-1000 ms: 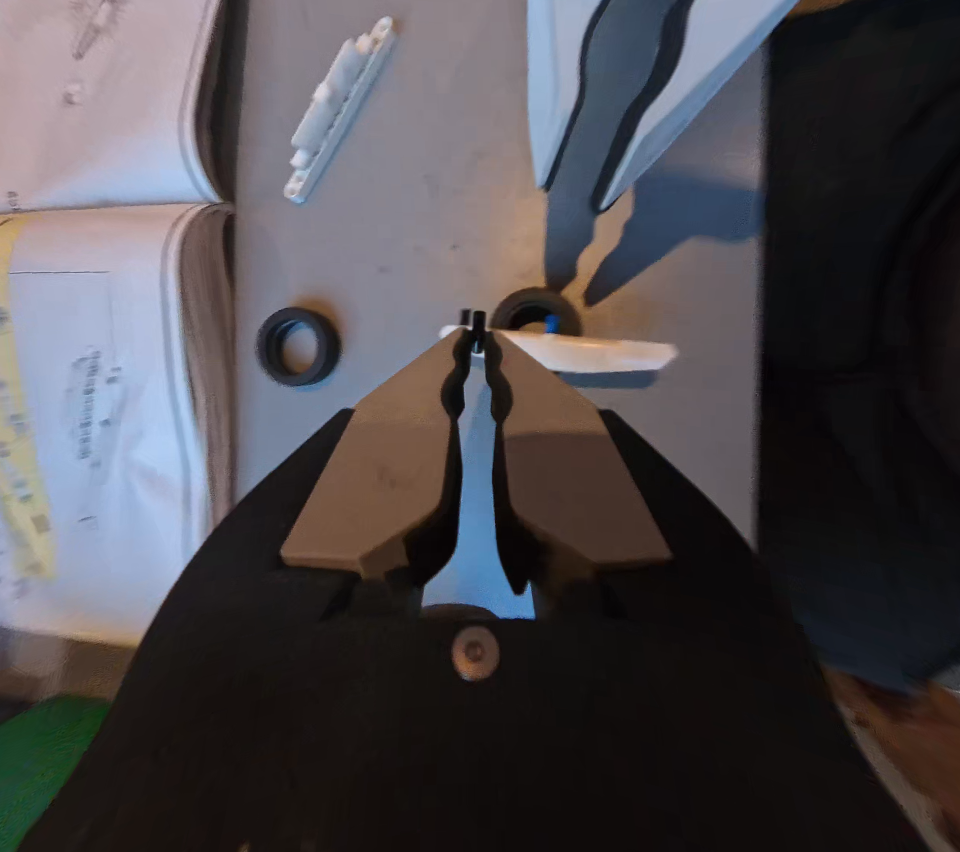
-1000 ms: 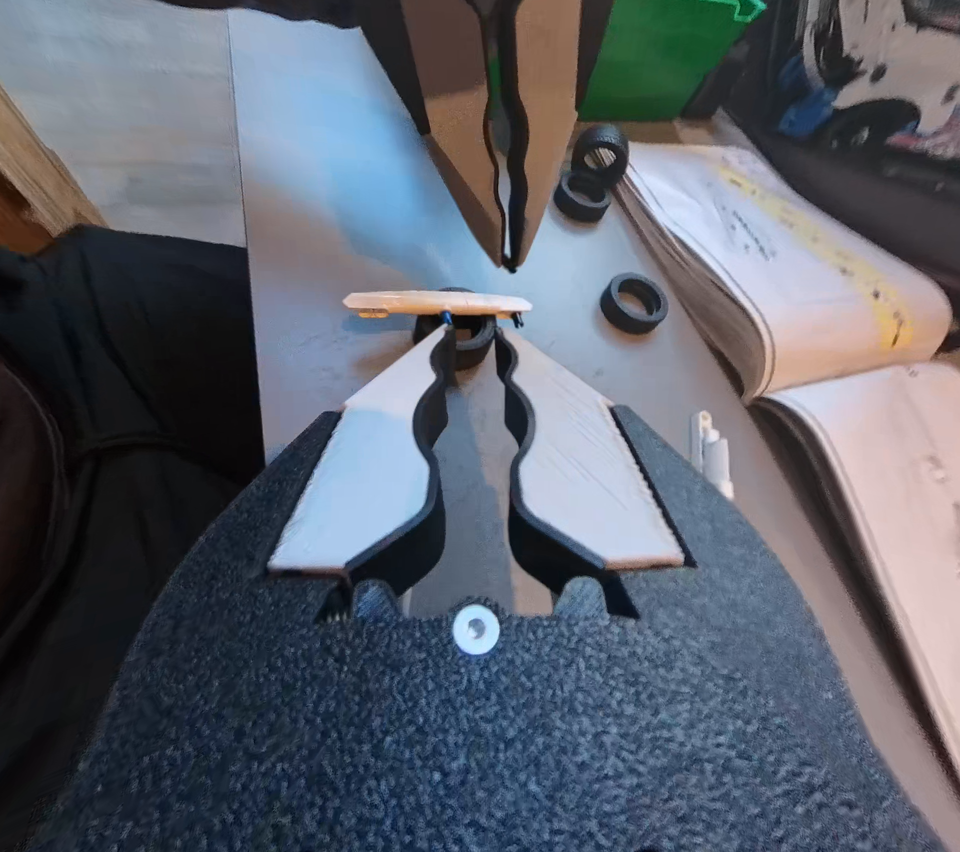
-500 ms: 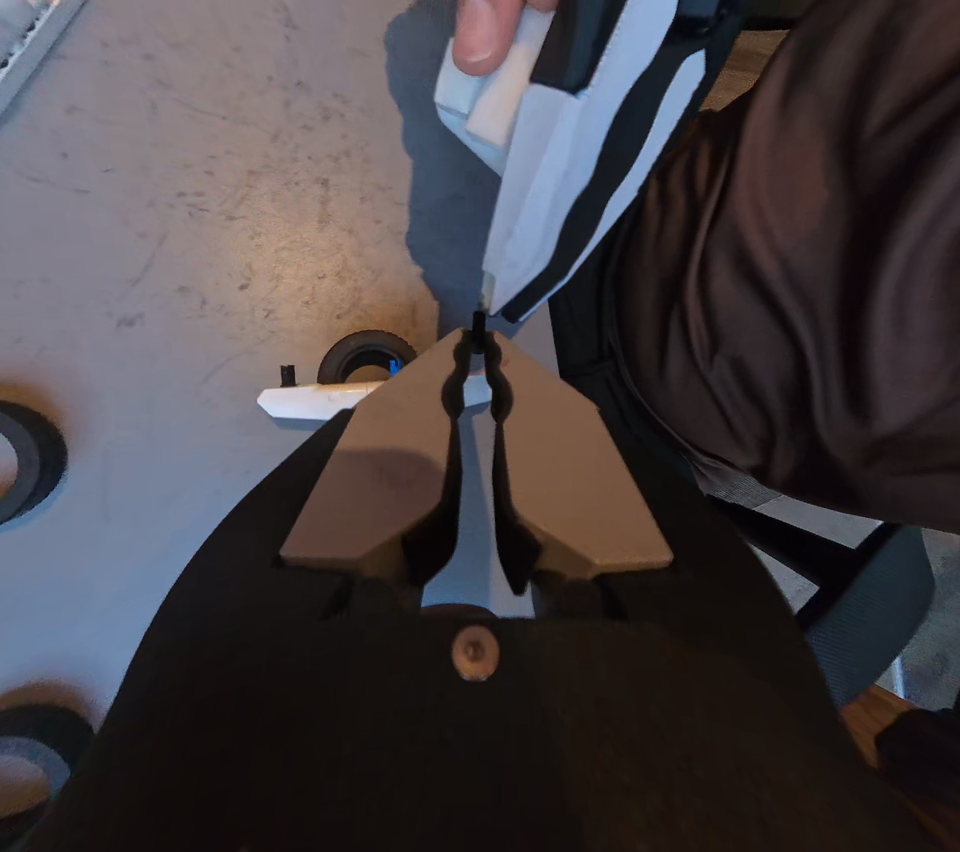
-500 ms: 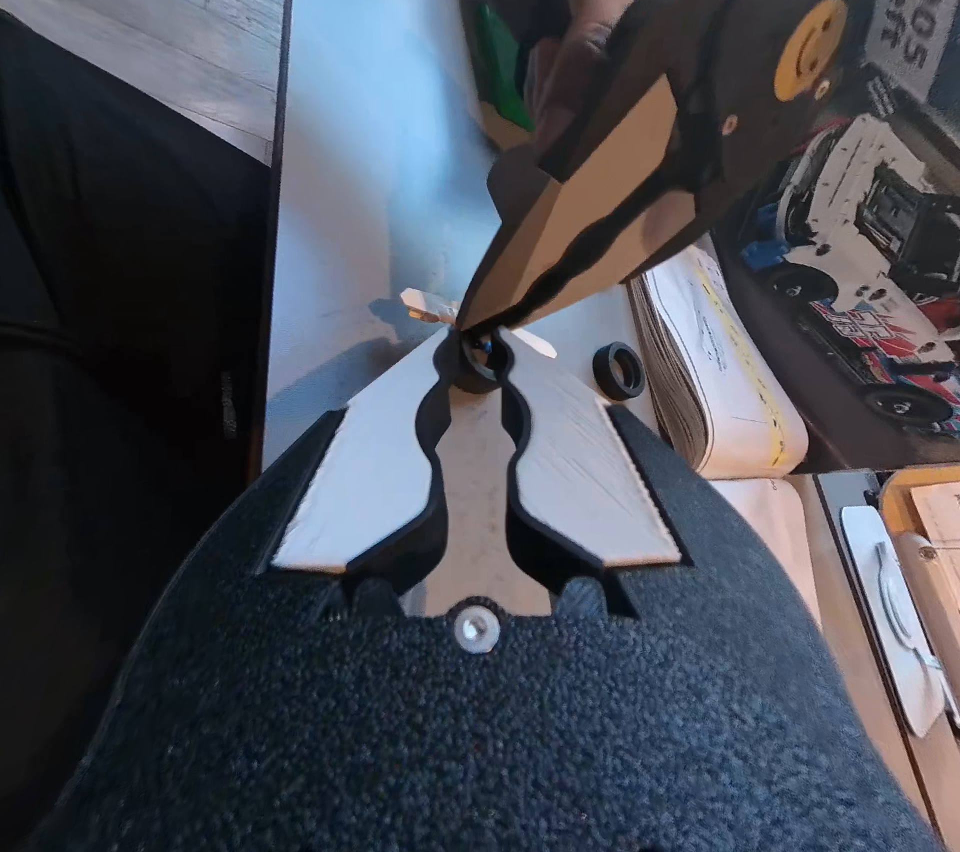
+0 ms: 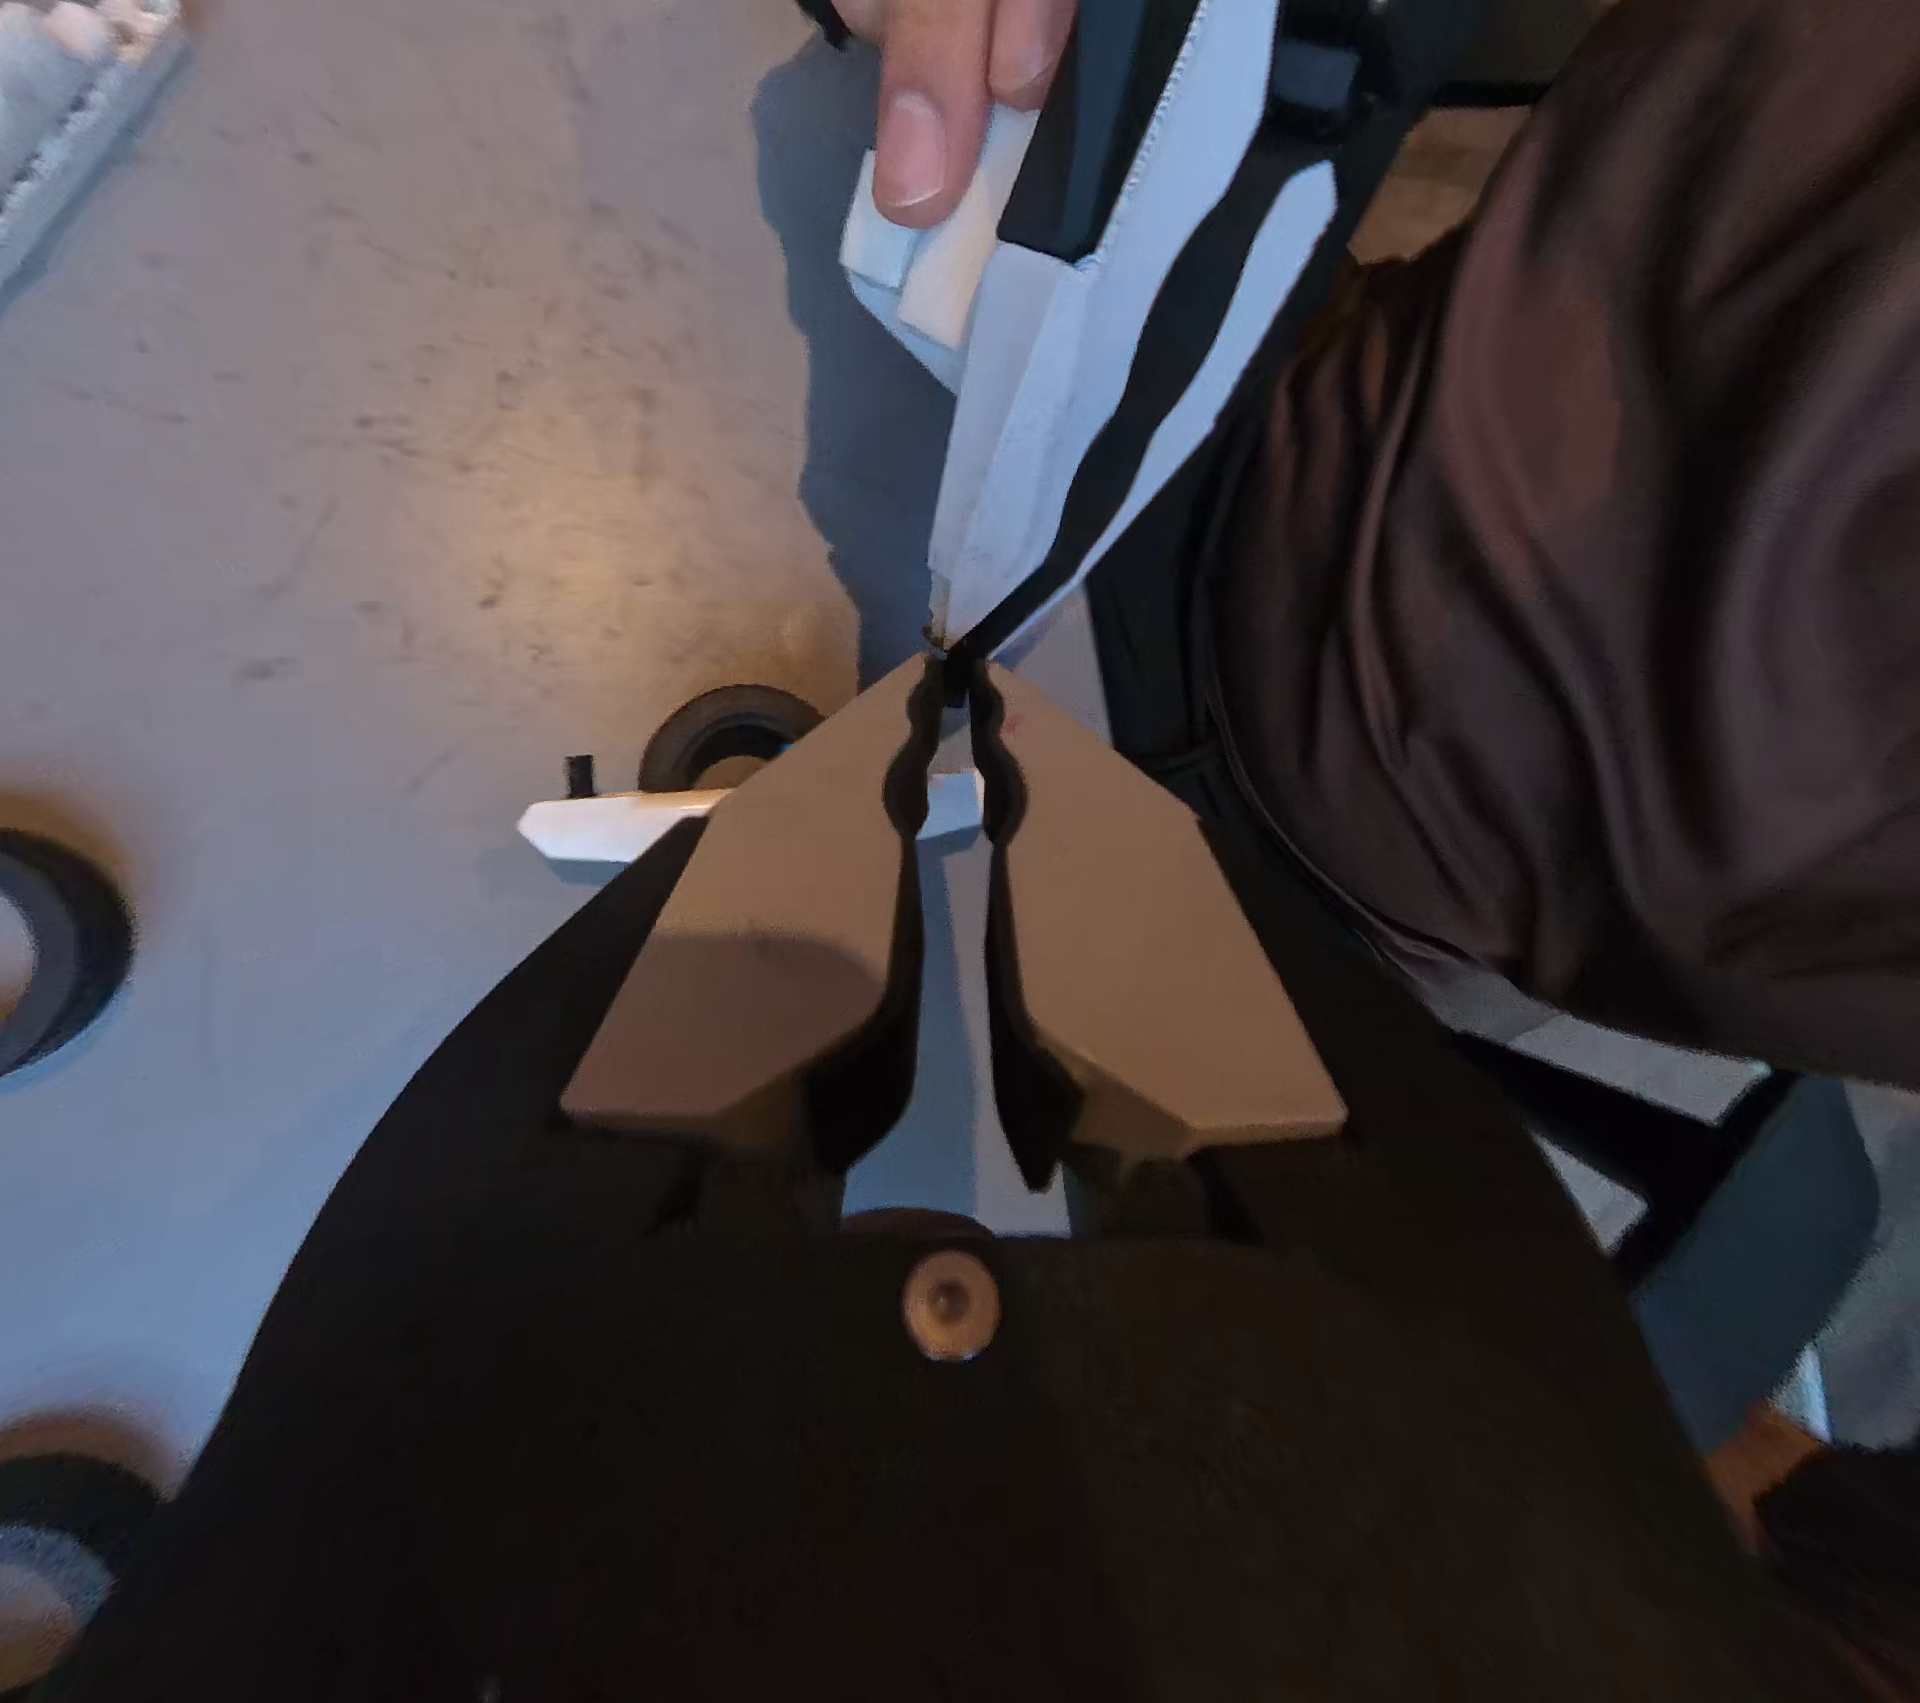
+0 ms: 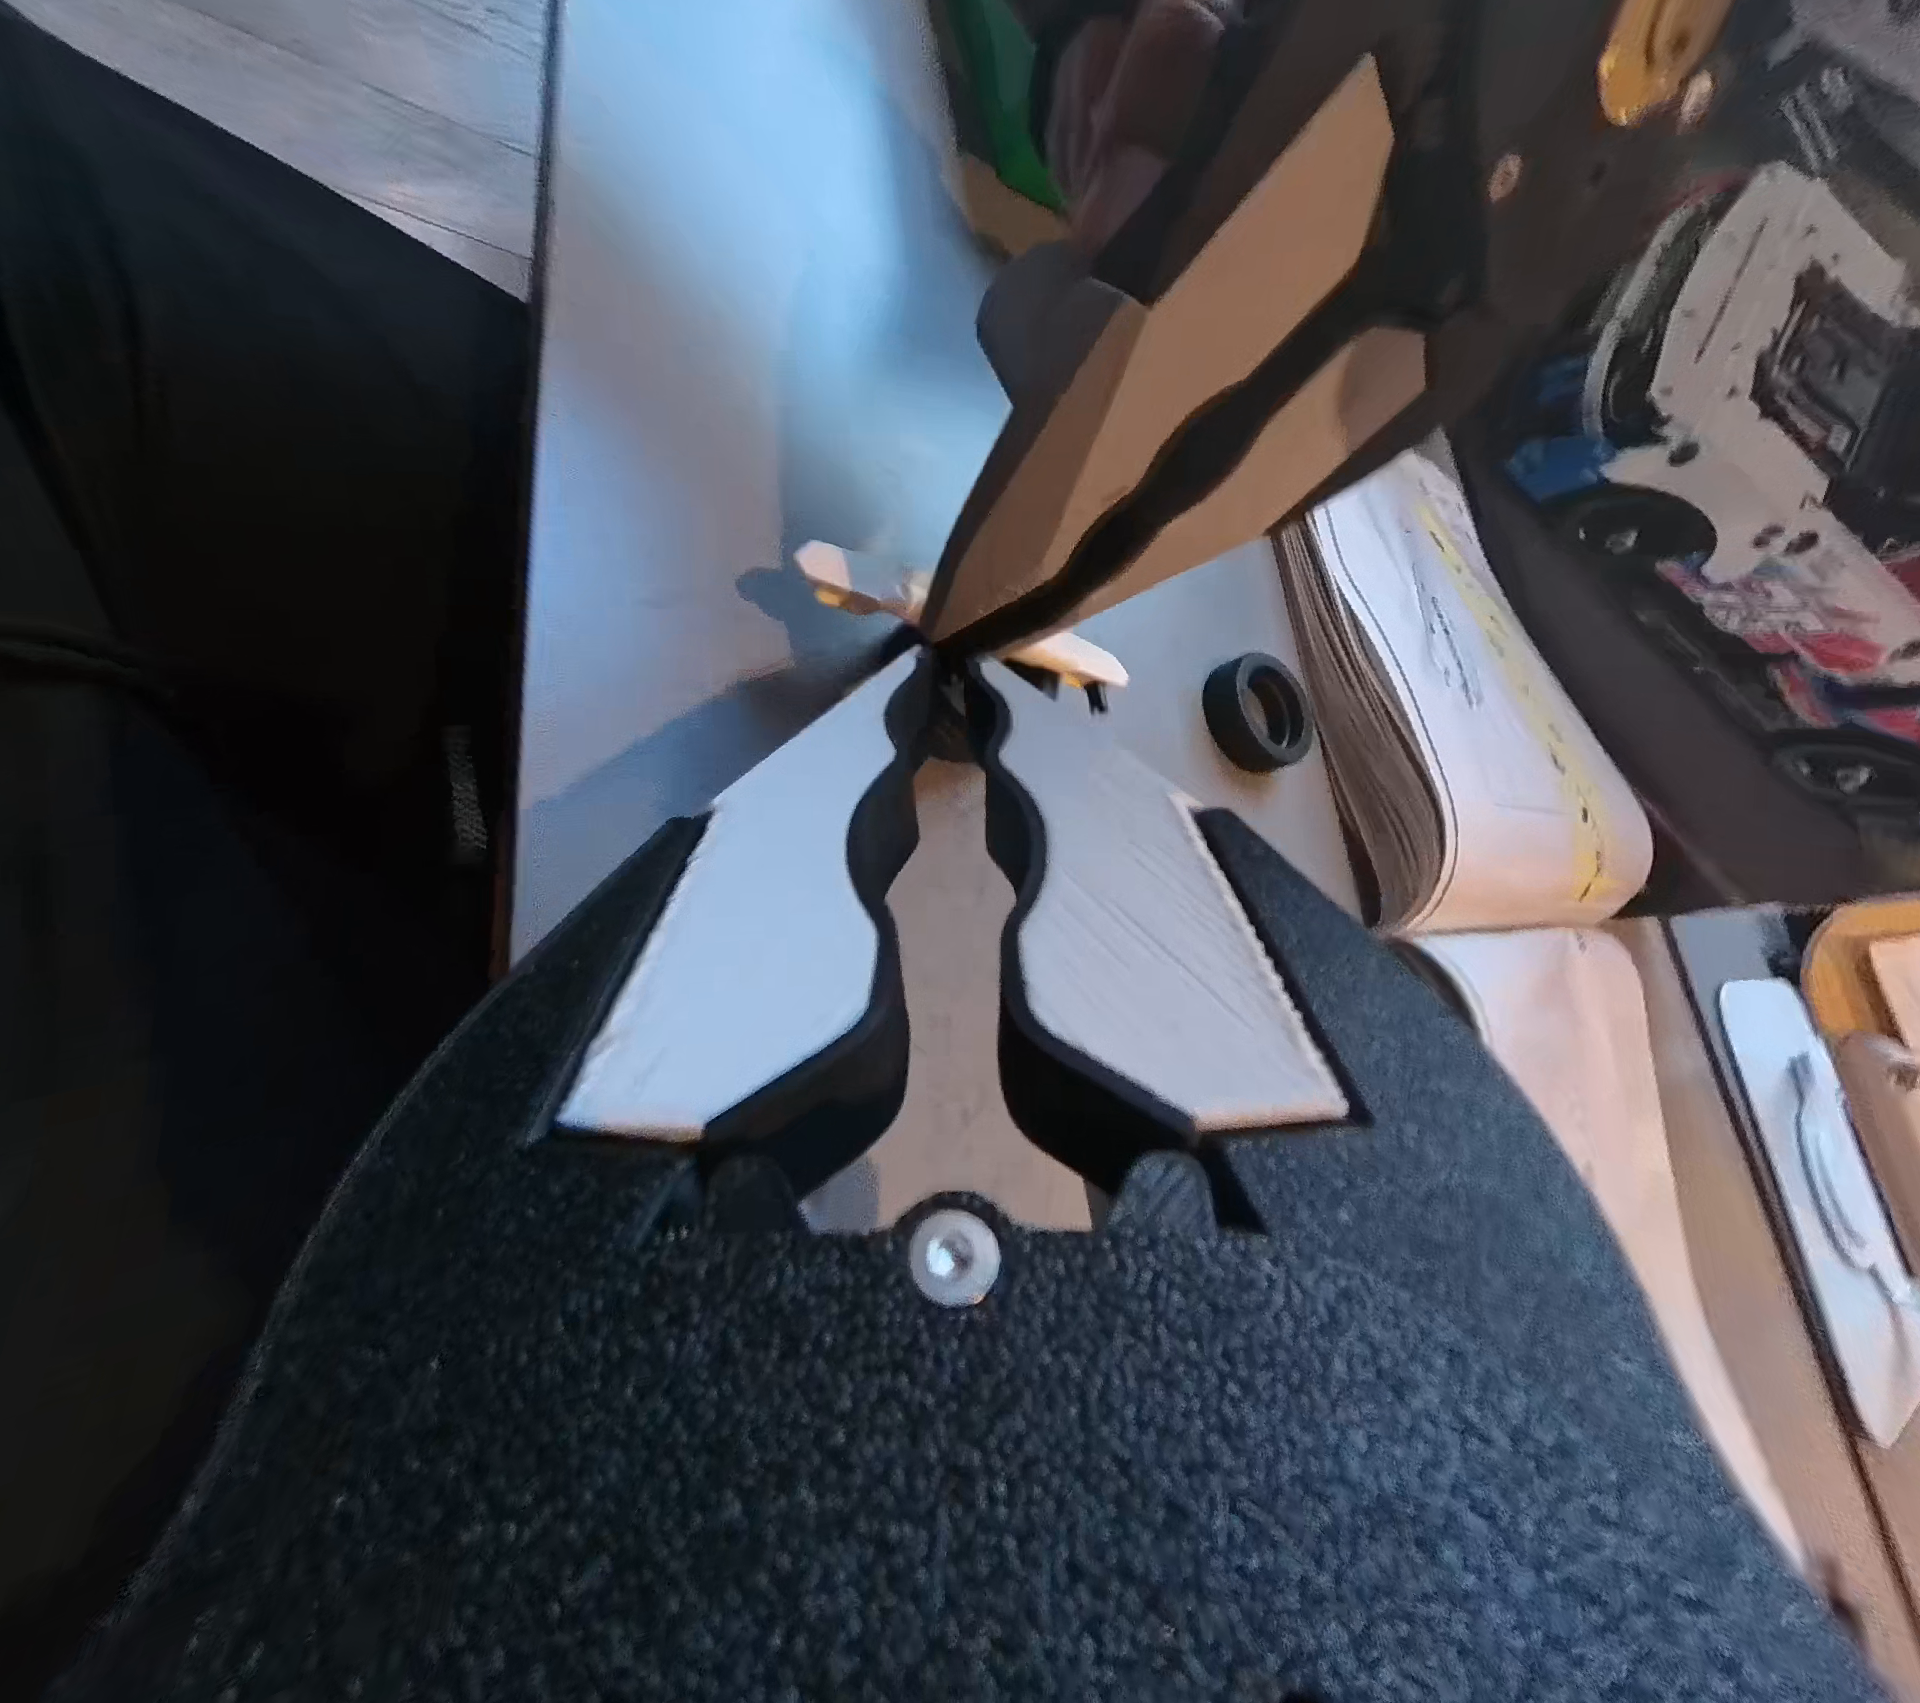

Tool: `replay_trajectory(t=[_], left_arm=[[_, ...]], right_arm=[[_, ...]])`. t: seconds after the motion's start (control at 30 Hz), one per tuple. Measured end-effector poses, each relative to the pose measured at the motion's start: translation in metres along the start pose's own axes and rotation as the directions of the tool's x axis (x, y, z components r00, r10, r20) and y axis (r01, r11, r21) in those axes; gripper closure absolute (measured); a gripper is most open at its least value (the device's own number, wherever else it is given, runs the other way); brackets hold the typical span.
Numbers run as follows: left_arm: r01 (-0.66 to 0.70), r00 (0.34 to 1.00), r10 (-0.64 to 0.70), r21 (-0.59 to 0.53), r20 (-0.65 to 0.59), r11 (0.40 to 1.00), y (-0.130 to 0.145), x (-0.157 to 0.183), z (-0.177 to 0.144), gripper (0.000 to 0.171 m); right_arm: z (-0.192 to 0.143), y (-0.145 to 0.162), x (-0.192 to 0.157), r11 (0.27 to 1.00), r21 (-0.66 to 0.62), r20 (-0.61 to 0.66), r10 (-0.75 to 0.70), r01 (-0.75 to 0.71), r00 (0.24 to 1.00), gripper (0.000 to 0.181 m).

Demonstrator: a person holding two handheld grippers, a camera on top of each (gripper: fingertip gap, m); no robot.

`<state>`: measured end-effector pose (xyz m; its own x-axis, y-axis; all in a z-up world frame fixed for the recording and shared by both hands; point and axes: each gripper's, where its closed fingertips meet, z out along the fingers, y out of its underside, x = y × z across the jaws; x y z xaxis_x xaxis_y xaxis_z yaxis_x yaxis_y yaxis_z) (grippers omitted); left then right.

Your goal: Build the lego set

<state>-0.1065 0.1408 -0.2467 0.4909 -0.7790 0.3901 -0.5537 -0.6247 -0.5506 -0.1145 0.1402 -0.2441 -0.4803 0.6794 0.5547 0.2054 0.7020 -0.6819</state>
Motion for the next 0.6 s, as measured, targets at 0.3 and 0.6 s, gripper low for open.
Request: replay_trajectory(t=[0.3,0.6], left_arm=[[-0.144,0.836,0.101,0.039,0.539,0.989,-0.008,-0.037,-0.031,0.152],[-0.261,0.651,0.196,-0.025,0.733,0.965,-0.003,-0.029,-0.024,0.151]], right_arm=[[0.001,0.021,0.028,0.939,-0.037,-0.018,0.34,-0.341,0.94,0.176],[0.001,0.028,0.03,0.89,-0.042,0.009,0.454,-0.454,0.891,0.177]])
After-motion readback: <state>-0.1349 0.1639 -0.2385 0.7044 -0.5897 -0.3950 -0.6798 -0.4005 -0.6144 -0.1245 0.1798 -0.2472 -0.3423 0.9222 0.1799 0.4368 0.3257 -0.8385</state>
